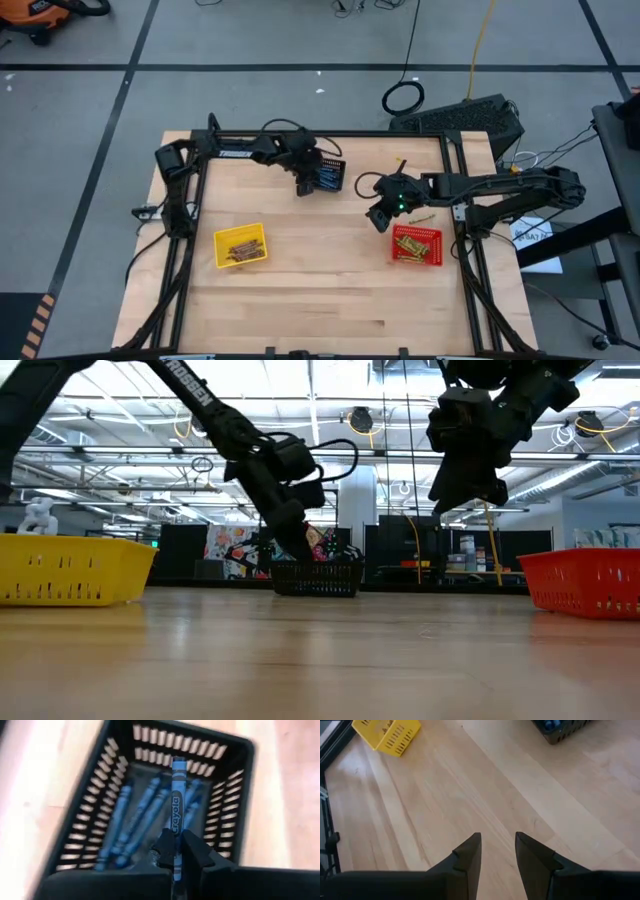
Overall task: Sort crayons
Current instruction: Put the blue crayon into the black bin, then put the green crayon into the red bin
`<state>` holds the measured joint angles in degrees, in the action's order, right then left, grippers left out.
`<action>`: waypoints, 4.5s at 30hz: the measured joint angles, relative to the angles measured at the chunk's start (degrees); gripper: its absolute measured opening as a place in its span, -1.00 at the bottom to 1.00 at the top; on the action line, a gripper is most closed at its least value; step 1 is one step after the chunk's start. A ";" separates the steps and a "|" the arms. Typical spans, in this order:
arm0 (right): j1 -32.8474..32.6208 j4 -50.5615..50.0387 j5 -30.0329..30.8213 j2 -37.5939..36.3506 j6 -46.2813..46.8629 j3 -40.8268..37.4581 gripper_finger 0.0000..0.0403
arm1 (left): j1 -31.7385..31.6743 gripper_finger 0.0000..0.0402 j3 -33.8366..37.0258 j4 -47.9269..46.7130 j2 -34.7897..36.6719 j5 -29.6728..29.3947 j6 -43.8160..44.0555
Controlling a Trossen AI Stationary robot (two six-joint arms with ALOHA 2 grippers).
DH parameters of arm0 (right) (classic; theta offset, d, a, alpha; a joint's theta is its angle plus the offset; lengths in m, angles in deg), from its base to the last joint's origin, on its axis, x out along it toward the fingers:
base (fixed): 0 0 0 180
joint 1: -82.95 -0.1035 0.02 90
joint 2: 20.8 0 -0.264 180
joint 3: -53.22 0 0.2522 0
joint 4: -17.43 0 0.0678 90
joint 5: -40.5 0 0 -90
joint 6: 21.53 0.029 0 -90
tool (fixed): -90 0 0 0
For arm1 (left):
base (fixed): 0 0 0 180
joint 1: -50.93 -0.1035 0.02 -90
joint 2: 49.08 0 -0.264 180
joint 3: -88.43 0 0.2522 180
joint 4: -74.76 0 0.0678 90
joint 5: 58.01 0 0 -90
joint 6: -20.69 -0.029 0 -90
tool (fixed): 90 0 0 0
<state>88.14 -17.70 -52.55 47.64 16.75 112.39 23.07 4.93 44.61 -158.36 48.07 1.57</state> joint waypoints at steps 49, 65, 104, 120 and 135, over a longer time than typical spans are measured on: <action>12.52 -45.08 1.03 -7.74 -31.64 -0.04 -0.47 | 6.33 -0.58 -3.43 -6.93 10.54 -14.63 -6.69; 12.48 -42.07 -2.97 4.51 -39.72 -0.04 -0.47 | 7.38 -0.58 -3.39 -7.14 10.54 -14.62 -6.49; 12.46 -35.65 -2.73 7.39 -35.98 -2.86 -0.47 | 7.39 -0.58 -3.39 -7.32 10.54 -14.62 -4.98; 12.46 -35.65 -3.99 15.87 -36.82 -2.93 -0.47 | 7.39 -0.58 -3.39 -7.30 10.54 -14.62 -5.05; 12.46 -34.50 -1.60 17.86 -35.50 -2.93 -0.52 | 7.38 -0.58 -3.39 -7.30 10.54 -14.62 -5.20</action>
<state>100.60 -52.20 -54.15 65.50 -18.75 109.46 30.45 1.55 37.31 -147.82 33.45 -3.63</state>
